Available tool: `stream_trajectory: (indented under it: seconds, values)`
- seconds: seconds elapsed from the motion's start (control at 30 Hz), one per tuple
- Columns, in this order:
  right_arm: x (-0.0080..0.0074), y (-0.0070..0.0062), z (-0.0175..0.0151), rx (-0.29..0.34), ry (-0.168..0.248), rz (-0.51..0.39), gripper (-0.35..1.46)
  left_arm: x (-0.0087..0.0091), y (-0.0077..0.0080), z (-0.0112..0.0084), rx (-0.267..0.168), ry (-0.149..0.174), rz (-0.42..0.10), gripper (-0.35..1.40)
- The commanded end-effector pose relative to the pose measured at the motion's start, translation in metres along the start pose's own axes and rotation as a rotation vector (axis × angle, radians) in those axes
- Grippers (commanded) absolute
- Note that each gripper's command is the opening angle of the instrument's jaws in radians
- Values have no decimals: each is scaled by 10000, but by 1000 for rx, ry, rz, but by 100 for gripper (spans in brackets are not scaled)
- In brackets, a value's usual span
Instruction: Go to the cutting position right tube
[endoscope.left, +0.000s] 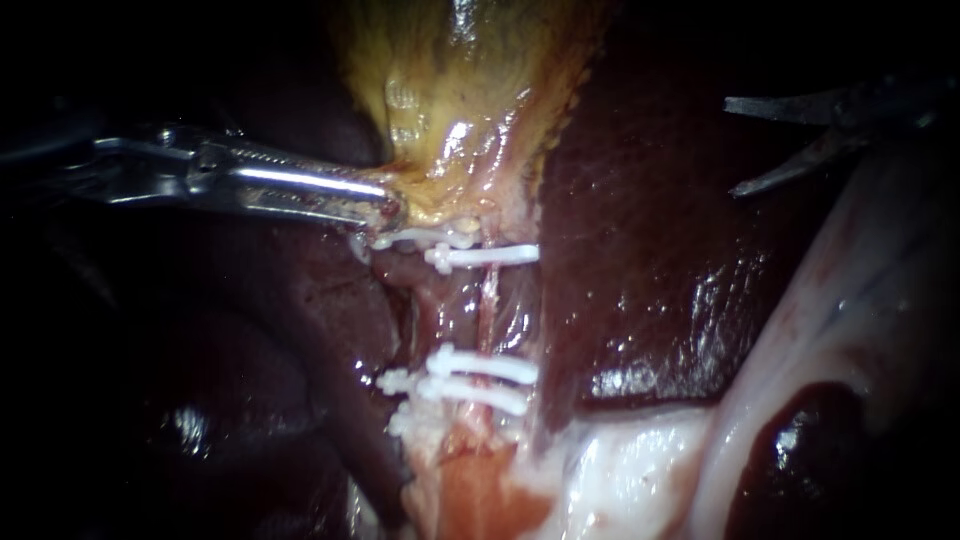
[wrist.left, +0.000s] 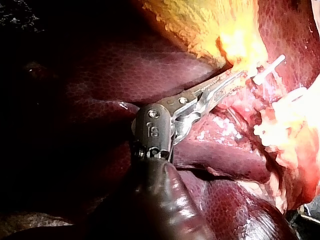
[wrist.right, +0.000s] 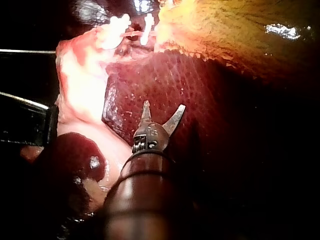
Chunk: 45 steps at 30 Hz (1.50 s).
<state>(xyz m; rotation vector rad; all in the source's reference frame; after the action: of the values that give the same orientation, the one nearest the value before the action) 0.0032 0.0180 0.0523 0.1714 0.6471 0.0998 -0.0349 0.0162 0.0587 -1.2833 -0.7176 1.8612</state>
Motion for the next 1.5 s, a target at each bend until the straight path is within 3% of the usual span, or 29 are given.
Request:
stream_trajectory:
  seconds: [0.03,0.17,0.43,0.63,0.77,0.83,0.93,1.23,1.5]
  values:
    - [0,0,0,0,0,1,145,0,0,-1,-1,0,0,-35]
    - [1,0,1,0,0,1,145,9,2,-14,-11,2,-6,-35]
    - [2,0,1,-1,0,1,145,42,11,-82,15,59,-16,-35]
    - [5,0,2,17,10,3,145,45,12,-89,23,63,-15,-35]
    - [12,-6,9,54,51,28,145,45,14,-89,24,64,-15,-35]
    - [18,-13,17,80,97,55,145,45,14,-89,25,64,-16,-35]
    - [30,-28,32,155,130,85,143,45,14,-89,25,64,-16,-35]
    - [69,-66,79,252,160,173,143,45,15,-89,25,64,-16,-35]
    - [80,-97,127,333,156,220,143,46,17,-90,26,64,-16,-35]
